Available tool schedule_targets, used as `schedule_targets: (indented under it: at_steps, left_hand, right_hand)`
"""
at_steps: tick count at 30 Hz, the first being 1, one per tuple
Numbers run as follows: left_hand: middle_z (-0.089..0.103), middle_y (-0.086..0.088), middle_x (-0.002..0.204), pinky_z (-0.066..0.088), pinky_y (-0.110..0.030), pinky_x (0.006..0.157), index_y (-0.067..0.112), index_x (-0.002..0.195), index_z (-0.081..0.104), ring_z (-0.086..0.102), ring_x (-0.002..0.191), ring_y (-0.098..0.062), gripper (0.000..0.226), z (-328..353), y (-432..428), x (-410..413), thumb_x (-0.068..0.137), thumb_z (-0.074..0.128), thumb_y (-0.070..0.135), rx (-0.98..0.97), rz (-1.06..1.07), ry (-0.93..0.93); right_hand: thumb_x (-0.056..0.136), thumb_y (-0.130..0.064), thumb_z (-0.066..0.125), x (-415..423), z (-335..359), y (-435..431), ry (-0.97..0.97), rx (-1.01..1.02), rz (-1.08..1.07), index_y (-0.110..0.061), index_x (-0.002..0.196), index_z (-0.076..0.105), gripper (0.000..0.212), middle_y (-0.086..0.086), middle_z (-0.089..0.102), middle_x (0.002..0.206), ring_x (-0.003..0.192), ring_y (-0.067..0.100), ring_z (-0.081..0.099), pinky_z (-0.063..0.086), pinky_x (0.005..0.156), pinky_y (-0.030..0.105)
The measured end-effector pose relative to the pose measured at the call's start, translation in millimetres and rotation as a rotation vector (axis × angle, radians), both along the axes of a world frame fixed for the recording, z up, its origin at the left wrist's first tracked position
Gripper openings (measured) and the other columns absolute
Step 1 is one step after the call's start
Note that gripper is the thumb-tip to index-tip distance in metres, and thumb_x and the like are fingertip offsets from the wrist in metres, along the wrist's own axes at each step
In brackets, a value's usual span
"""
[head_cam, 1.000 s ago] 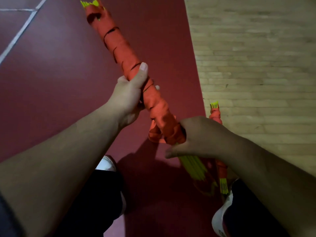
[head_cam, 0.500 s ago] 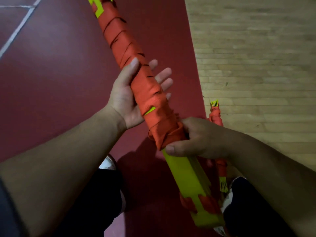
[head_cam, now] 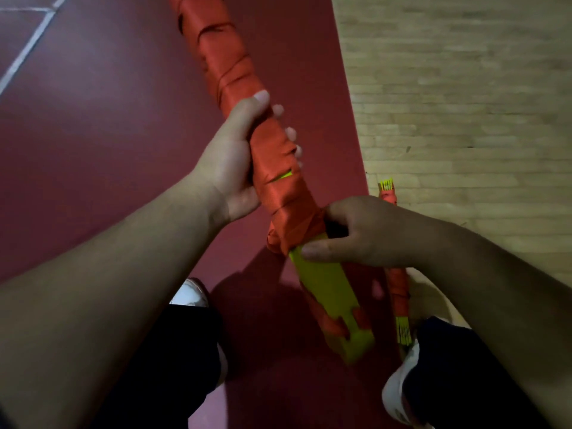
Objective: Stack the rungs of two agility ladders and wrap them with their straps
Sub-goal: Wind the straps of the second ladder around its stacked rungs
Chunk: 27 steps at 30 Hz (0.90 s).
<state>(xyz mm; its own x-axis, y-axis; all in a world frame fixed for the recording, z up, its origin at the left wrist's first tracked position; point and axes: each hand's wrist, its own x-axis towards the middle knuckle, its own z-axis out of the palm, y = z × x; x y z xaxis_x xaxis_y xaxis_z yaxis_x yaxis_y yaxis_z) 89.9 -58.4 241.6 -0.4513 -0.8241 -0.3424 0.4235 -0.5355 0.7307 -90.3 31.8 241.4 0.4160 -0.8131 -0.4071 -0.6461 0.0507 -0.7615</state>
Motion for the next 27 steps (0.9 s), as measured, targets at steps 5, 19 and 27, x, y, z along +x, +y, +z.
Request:
schedule_targets:
  at_steps: [5, 19, 27]
  left_hand:
    - [0.065, -0.006, 0.074, 0.057, -0.036, 0.067, 0.008, 0.103, 0.060, 0.064, 0.064, -0.018, 0.050, -4, 1, -2, 0.084, 0.071, 0.053, 0.026, 0.268, -0.236]
    - [0.067, -0.002, 0.079, 0.057, -0.031, 0.064, 0.015, 0.109, 0.062, 0.067, 0.068, -0.016, 0.034, 22, 40, -9, 0.090, 0.063, 0.043, -0.033, -0.008, -0.108]
    - [0.069, 0.000, 0.075, 0.055, -0.031, 0.066, 0.013, 0.102, 0.059, 0.067, 0.070, -0.015, 0.019, 6, 48, -7, 0.090, 0.070, 0.022, -0.255, 0.154, -0.360]
  right_hand:
    - [0.048, -0.093, 0.064, 6, -4, 10, 0.269, -0.137, -0.038, -0.041, 0.088, 0.062, 0.065, -0.019, 0.068, 0.079, 0.072, -0.004, 0.063, 0.049, 0.064, 0.026]
    - [0.074, -0.064, 0.071, 0, 17, 18, -0.182, 0.112, 0.093, -0.020, 0.091, 0.071, 0.047, 0.009, 0.076, 0.085, 0.079, 0.024, 0.074, 0.059, 0.078, 0.034]
    - [0.074, -0.057, 0.079, -2, 10, 20, 0.202, -0.119, 0.102, -0.029, 0.093, 0.068, 0.035, -0.010, 0.072, 0.085, 0.075, 0.001, 0.065, 0.053, 0.074, 0.031]
